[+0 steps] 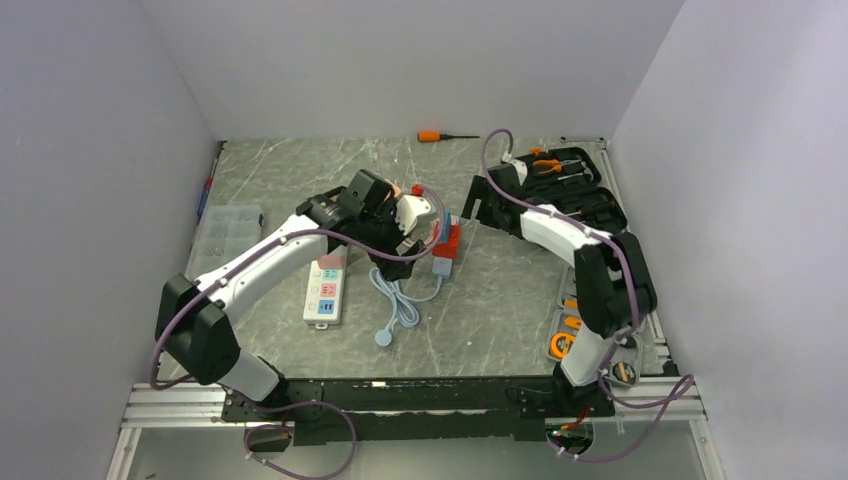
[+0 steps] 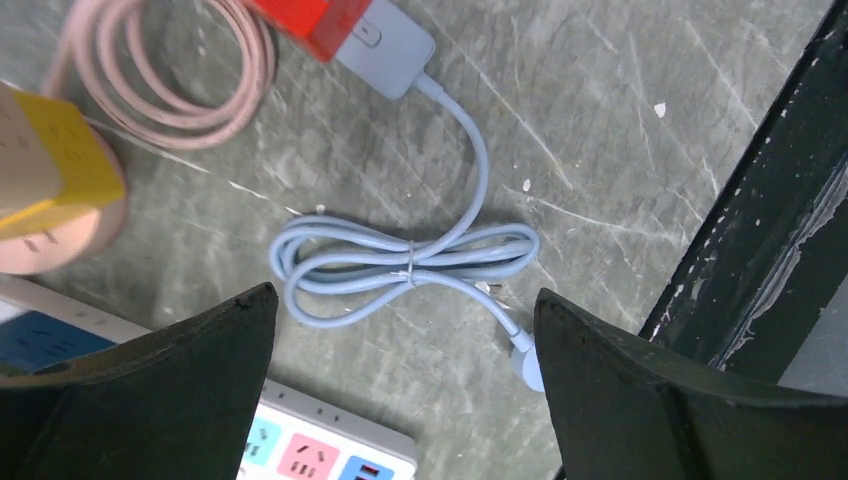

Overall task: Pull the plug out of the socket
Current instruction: Move the socket to the center of the board.

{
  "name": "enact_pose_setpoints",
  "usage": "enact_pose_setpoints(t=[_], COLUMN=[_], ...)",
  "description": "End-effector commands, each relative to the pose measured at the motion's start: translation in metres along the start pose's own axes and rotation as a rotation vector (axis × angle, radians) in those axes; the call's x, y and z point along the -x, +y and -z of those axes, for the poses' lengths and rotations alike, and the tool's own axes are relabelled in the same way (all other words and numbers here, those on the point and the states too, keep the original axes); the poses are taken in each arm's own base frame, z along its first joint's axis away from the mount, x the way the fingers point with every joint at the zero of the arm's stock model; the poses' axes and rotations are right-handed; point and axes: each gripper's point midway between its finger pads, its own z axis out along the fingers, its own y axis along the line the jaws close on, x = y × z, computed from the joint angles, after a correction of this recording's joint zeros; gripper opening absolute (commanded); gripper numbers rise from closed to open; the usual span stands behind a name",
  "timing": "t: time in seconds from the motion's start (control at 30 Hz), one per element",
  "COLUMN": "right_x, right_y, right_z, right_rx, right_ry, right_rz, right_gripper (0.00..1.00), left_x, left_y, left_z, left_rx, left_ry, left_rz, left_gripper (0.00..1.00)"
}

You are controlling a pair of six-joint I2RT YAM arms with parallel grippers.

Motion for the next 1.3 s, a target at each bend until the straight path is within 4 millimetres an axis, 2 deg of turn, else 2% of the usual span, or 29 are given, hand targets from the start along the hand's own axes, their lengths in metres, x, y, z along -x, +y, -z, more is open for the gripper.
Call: enact_pose_setpoints(t=[0.0, 0.17, 0.37, 0.6, 0.77, 0.87, 0.97, 1.13, 1.27], right_x=[0.012, 0.002, -0.018, -0.051, -0.079, -0.098, -0.115, -0.135, -0.134], right_y=[0.021, 0.022, 0.025, 0.043, 0.06, 0.072, 0.076, 0.057, 0.045], right_z=[-0.02, -0.029, -0.026, -0.017, 0.002, 0.011, 0.015, 0.012, 0.02], right_rx=[0.044, 0.061, 0.1, 0.131, 0.148, 0.16, 0.157, 0.09, 0.059], right_ry=[0.007, 0.038, 0.076, 0.13, 0.16, 0.188, 0.212, 0.247, 0.229], right_rz=[-0.007, -0.012, -0.017, -0.005, 0.019, 0.036, 0.046, 0.042, 0.026], right_gripper=[0.85, 0.81, 0.74, 0.68, 0.66, 0.66, 0.65, 0.65, 0.66], left_x=[0.006, 0.01, 0.007, 0.004, -0.004, -0.002, 0.006, 0.019, 0.017], left_y=[0.008, 0.007, 0.004, 0.015, 0.016, 0.018, 0.022, 0.031, 0.028], left_z=[-0.017, -0.036, -0.063, -0.065, -0.068, -0.064, -0.052, -0.028, -0.018], left_rx=[0.034, 0.019, 0.0, 0.063, 0.075, 0.091, 0.116, 0.181, 0.185], left_ry=[-0.035, -0.106, -0.121, -0.146, -0.124, -0.139, -0.157, -0.16, -0.166], left_rz=[0.108, 0.184, 0.278, 0.261, 0.26, 0.251, 0.185, 0.131, 0.116], left_gripper=[0.99, 1.0, 0.99, 0.99, 0.99, 0.99, 0.99, 0.99, 0.99])
